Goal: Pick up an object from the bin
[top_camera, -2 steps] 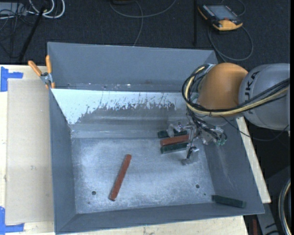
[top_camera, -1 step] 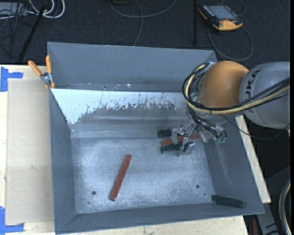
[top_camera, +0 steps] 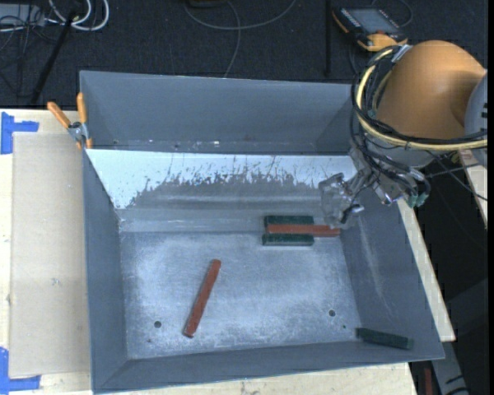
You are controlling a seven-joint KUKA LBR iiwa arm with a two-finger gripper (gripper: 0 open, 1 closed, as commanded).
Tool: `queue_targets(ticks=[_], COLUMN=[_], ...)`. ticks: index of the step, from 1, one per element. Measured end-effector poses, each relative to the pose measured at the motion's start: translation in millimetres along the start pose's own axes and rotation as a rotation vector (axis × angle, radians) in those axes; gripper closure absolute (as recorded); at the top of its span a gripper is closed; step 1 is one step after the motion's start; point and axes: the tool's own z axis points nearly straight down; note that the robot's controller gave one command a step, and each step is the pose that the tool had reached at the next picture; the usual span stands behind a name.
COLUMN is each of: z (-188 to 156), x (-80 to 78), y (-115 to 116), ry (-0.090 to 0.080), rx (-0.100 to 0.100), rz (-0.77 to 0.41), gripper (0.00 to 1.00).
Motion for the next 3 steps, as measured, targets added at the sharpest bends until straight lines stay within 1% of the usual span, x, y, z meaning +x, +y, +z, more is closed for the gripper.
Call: queue_targets(ticks=[1, 2, 3], z=[5, 4, 60], x=[1.5, 29.5, -17.0], y=[0, 12, 63], ry=[0.007, 0.012, 0.012], rx=[-0.004, -0.006, -0.008], rz=[0.001, -0.039, 0.12], gripper=[0.0, 0.0, 0.0])
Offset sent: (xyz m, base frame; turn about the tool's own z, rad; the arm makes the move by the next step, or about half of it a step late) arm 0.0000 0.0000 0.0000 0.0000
